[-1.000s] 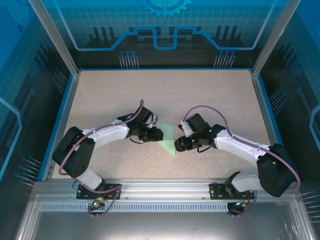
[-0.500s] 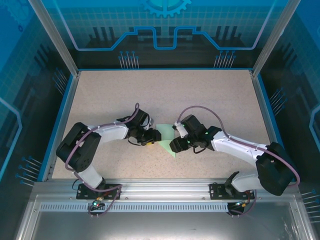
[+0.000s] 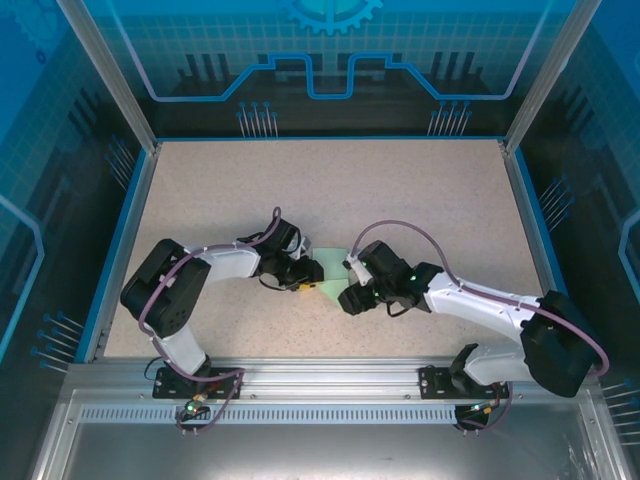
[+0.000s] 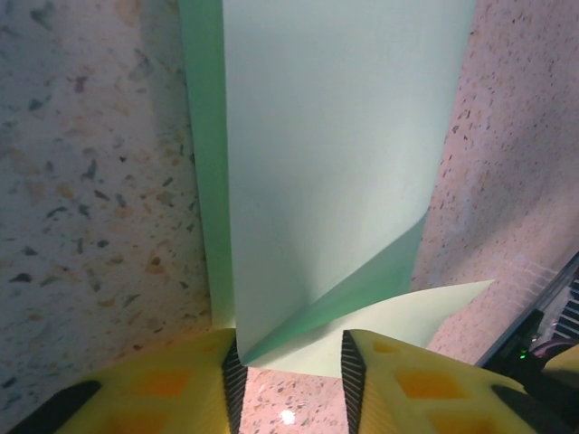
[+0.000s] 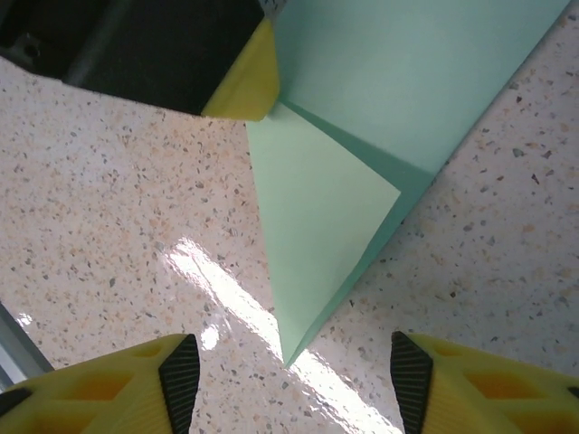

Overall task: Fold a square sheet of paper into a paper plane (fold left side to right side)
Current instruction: Fourth fold the wing at the center of the table.

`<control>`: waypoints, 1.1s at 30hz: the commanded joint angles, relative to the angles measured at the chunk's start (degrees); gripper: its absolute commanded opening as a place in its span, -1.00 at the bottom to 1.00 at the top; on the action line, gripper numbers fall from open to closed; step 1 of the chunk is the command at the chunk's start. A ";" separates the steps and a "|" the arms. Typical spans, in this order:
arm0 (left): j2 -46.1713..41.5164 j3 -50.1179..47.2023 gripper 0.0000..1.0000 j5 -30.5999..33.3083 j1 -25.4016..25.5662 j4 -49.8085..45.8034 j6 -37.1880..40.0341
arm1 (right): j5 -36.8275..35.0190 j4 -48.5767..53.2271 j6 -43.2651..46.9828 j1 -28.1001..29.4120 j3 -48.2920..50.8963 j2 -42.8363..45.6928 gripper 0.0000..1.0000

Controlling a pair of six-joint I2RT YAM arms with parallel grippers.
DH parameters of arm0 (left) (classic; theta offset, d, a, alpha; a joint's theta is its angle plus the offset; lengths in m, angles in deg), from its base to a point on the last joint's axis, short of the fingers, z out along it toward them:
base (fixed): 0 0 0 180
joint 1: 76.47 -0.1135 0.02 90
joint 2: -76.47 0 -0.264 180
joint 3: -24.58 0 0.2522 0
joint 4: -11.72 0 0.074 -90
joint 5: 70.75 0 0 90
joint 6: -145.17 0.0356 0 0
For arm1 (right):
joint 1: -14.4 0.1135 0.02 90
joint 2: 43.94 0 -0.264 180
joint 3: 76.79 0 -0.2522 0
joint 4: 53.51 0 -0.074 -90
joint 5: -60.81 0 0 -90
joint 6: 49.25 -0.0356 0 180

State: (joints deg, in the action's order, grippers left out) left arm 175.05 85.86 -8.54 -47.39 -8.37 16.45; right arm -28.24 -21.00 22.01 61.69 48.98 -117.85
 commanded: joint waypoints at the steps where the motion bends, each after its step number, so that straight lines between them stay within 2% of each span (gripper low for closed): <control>1: -0.43 1.60 -0.37 -2.60 0.23 1.50 -1.17 | -5.37 -0.94 1.75 3.24 0.26 0.92 0.26; 7: -3.36 1.76 -0.50 -4.35 0.23 2.20 -3.08 | -10.40 -3.45 3.77 7.90 -0.71 -2.39 0.31; 13: -4.54 2.83 -0.50 -5.69 0.41 1.66 -4.50 | -14.56 -4.12 5.27 10.87 -4.26 -8.89 0.32; 21: -4.11 4.15 -0.49 -6.66 0.73 1.22 -5.43 | -18.51 -4.55 4.44 11.53 -6.76 -14.95 0.25; 33: -4.10 4.85 -0.49 -7.28 0.80 2.31 -6.54 | -20.46 -3.81 3.27 11.16 -7.09 -18.29 0.14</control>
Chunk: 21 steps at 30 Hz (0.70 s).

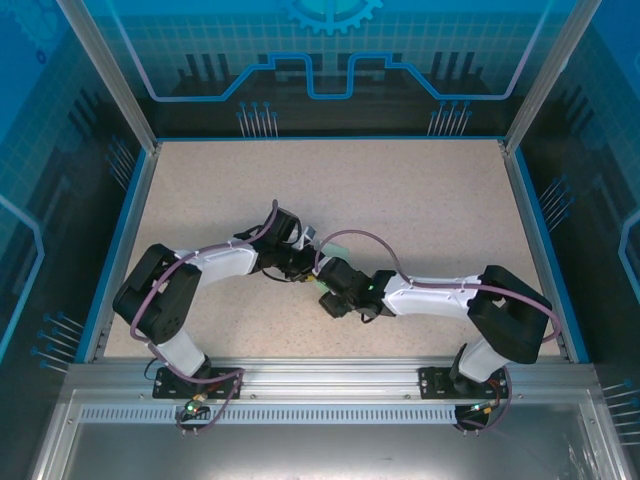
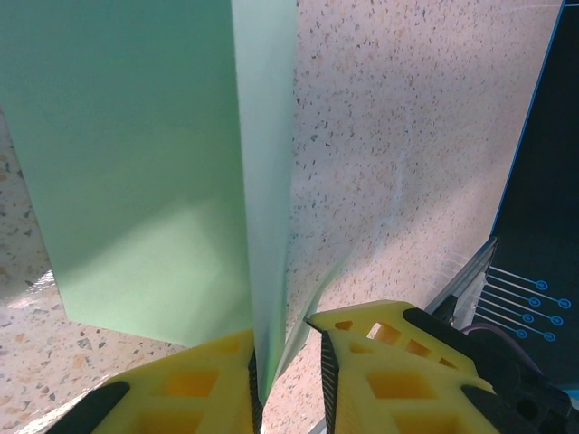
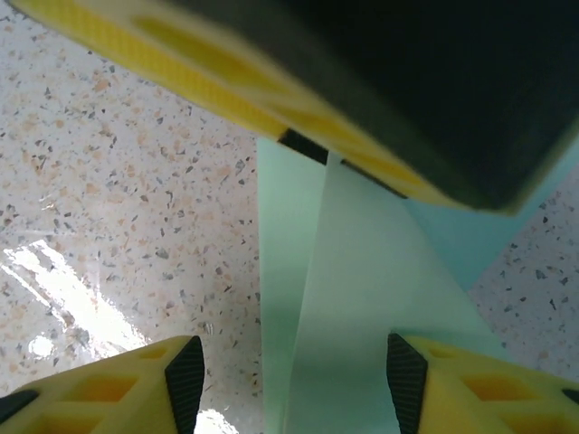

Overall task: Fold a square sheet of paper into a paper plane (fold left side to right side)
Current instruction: Fourth fold the wing at the center of the table.

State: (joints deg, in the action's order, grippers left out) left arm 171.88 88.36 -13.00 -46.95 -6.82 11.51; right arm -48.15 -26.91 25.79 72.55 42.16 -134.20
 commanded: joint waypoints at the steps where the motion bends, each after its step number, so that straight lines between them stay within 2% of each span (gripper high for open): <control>1: -0.93 2.36 -0.51 -2.73 0.33 0.79 -1.73 | -0.53 2.06 -0.62 0.19 0.00 -1.94 0.13; 6: -0.67 2.46 -0.55 -2.56 0.33 0.57 -2.07 | 0.23 -0.99 -0.27 0.25 3.51 0.44 0.14; 13: -0.32 2.70 -0.56 -1.73 0.31 -0.77 -1.57 | 1.93 -6.54 1.57 0.12 8.84 6.92 0.29; 21: 0.47 3.92 -0.55 -1.90 0.28 -2.33 -1.01 | 1.67 -9.00 0.92 0.41 10.09 6.89 0.30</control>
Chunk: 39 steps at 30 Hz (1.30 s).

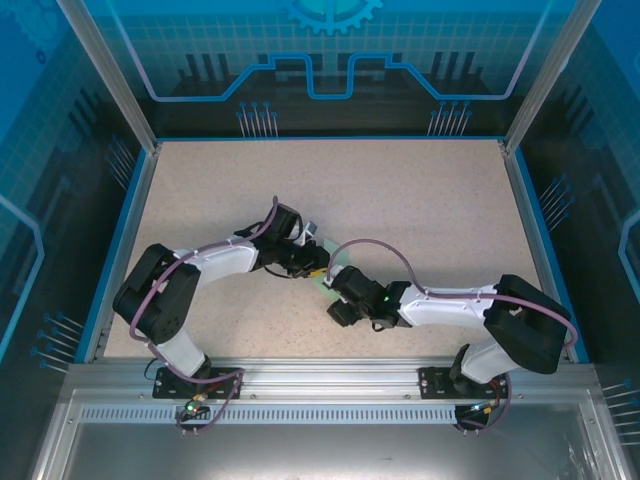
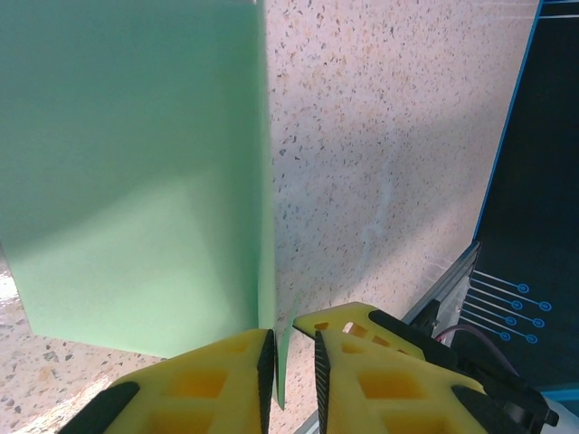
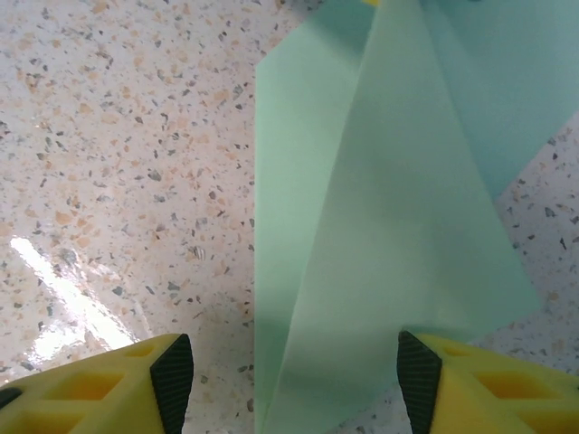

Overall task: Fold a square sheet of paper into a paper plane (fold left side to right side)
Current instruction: Fourth fold the wing at the center of the table.

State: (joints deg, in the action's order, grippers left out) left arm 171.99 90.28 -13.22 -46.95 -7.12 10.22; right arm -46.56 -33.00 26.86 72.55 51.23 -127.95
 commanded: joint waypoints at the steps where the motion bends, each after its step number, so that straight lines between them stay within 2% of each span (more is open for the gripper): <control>1: 0.36 2.17 -0.55 -1.68 0.28 -2.27 0.45 | -0.27 -3.20 -0.30 0.39 1.05 0.44 0.30; 10: 0.97 3.07 -0.57 -1.81 0.32 -3.18 0.89 | -2.92 -4.05 -2.05 0.12 0.97 -2.56 0.20; 16: 1.23 3.19 -0.60 -1.81 0.36 -3.28 0.83 | -2.95 -4.88 -2.64 -0.31 1.70 -3.18 0.06; 25: 0.74 3.43 -0.58 -1.81 0.27 -3.95 1.34 | -1.45 -5.34 -2.81 -1.02 2.18 -2.96 -0.41; 35: -2.42 3.69 -0.32 -0.64 0.00 -7.13 3.32 | 0.69 -6.64 -4.08 -2.03 4.44 -1.64 -0.85; 39: -3.53 3.01 -0.28 0.12 -0.76 -8.19 3.90 | 2.14 -7.88 -4.72 -2.98 5.97 -0.16 -1.00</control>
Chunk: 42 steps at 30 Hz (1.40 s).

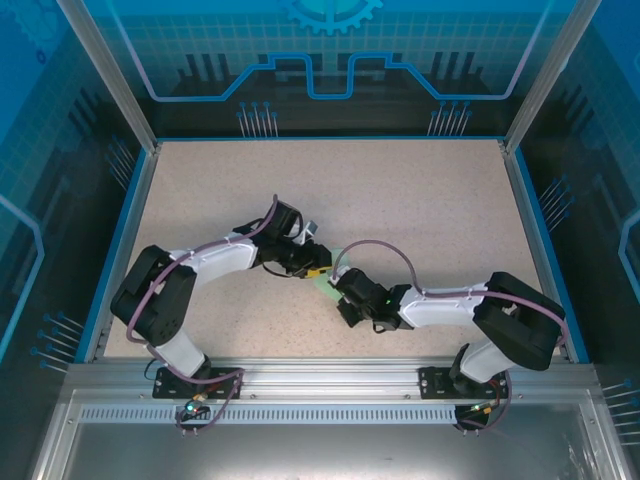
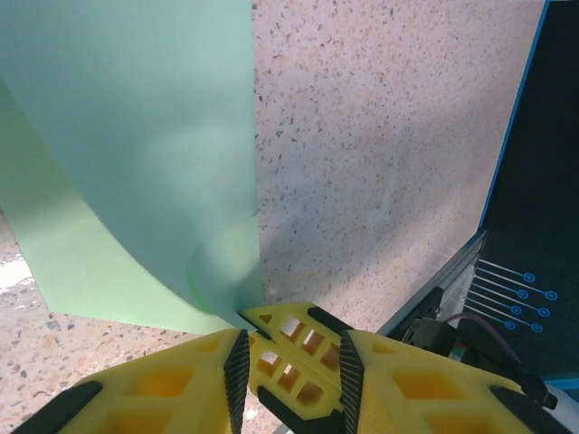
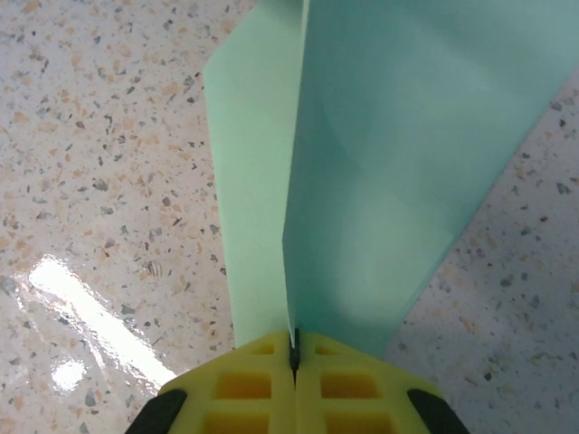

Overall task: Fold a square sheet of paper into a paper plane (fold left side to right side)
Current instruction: Fourth fold the wing at the center of the table.

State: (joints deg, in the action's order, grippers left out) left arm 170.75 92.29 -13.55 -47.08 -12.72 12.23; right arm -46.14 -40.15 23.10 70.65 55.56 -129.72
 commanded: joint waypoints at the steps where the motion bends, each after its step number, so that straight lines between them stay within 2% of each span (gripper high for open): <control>1: -2.42 0.74 -0.29 0.45 -0.78 -2.63 1.90 | 2.02 -0.99 -0.95 -1.27 2.01 2.10 -1.00; 7: -2.60 0.14 -0.21 0.78 -1.02 -2.86 1.89 | 4.06 -2.64 -1.56 -2.88 4.28 5.11 -1.00; 14: -7.15 -3.85 -0.08 3.84 -1.01 -1.10 0.33 | 10.80 -5.06 -2.22 -6.41 6.88 7.39 -1.00; 18: -8.36 -8.12 -0.17 3.80 -1.03 1.92 -2.06 | 15.86 -6.04 -2.22 -8.43 7.61 7.60 -1.00; 24: -4.72 -10.83 -0.32 0.91 -0.65 8.66 -5.53 | 21.53 -7.66 -3.41 -11.03 8.60 6.43 -1.00; 33: 0.16 -7.29 -0.29 0.82 0.89 9.51 -5.25 | 30.47 -10.16 -5.37 -15.45 9.74 5.55 -1.00; 42: 5.91 -3.10 -0.26 0.61 2.58 10.03 -5.02 | 32.93 -11.19 -6.03 -16.95 9.81 3.34 -1.00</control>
State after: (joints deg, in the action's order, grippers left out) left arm 174.90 87.11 -11.67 -44.98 -3.06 7.05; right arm -15.61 -50.20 17.77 54.58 64.39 -125.56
